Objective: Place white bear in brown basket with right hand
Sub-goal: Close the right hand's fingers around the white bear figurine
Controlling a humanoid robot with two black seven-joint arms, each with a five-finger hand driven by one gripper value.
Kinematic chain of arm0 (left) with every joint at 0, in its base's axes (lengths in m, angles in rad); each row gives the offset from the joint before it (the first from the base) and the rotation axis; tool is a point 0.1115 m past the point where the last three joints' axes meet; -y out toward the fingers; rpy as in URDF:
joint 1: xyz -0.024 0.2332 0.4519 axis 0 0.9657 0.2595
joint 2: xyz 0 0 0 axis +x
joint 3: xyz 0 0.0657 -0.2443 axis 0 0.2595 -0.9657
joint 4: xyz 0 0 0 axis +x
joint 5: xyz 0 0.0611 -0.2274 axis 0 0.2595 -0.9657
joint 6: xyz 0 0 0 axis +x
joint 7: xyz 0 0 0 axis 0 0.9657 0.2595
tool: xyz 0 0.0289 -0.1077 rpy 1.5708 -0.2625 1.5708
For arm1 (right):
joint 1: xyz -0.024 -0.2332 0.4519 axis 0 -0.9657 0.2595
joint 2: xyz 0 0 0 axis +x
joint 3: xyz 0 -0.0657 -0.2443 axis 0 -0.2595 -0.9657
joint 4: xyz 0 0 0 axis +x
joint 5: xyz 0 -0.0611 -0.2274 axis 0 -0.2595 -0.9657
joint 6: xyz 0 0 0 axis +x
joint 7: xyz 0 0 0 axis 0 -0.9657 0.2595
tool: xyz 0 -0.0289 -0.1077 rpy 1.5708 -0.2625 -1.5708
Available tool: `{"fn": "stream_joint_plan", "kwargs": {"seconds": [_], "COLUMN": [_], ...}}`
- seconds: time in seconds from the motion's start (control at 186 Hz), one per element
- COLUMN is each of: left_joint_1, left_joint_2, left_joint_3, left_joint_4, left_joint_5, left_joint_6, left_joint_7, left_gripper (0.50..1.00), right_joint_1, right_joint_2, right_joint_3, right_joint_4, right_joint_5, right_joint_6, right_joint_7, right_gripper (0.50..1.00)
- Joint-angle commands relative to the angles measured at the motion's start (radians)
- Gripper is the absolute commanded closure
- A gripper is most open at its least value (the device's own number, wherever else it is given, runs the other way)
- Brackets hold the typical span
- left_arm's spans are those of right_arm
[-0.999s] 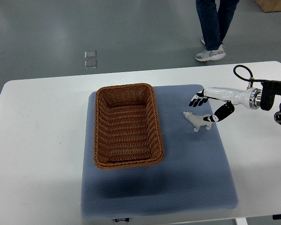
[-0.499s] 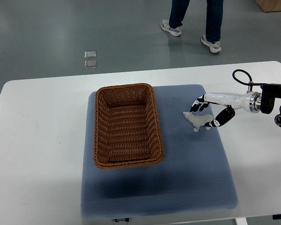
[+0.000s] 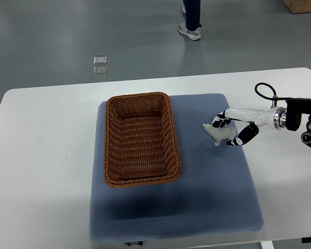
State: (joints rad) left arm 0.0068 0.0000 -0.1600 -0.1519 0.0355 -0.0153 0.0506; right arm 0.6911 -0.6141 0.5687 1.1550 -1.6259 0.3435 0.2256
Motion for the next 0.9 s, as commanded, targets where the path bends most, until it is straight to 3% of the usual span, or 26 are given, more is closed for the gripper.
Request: {"fn": "stream_joint_plan", "kwargs": {"seconds": [0.0, 0.07, 0.247, 0.639, 0.897], "left_joint_1": [-0.001, 0.001, -0.001, -0.001, 0.001], "left_joint_2": [0.0, 0.0, 0.0, 0.0, 0.0], "left_joint_3": [0.0, 0.0, 0.0, 0.0, -0.001], "left_joint_4": [0.0, 0.0, 0.0, 0.0, 0.0], "left_joint_5": [0.0, 0.0, 0.0, 0.0, 0.0], "left_joint_6": [0.0, 0.0, 0.0, 0.0, 0.0], "left_joint_7": [-0.001, 0.0, 0.0, 0.0, 0.0], "left_gripper": [0.5, 0.5, 0.5, 0.5, 0.5], "right_joint_1": [-0.001, -0.001, 0.001, 0.019, 0.143], "right_joint_2": [0.002, 0.002, 0.002, -0.001, 0.005], "right_joint_3": [-0.007, -0.01, -0.012, -0.004, -0.001], "right_joint_4": [0.0, 0.0, -0.001, 0.0, 0.025], "right_joint_5": [-0.008, -0.009, -0.016, -0.009, 0.006], "right_joint_6": [0.0, 0.0, -0.001, -0.034, -0.032], "right_joint_7": [0.0, -0.002, -0.011, -0.015, -0.015], "right_gripper": [0.791, 0.875, 1.0, 1.0, 1.0]}}
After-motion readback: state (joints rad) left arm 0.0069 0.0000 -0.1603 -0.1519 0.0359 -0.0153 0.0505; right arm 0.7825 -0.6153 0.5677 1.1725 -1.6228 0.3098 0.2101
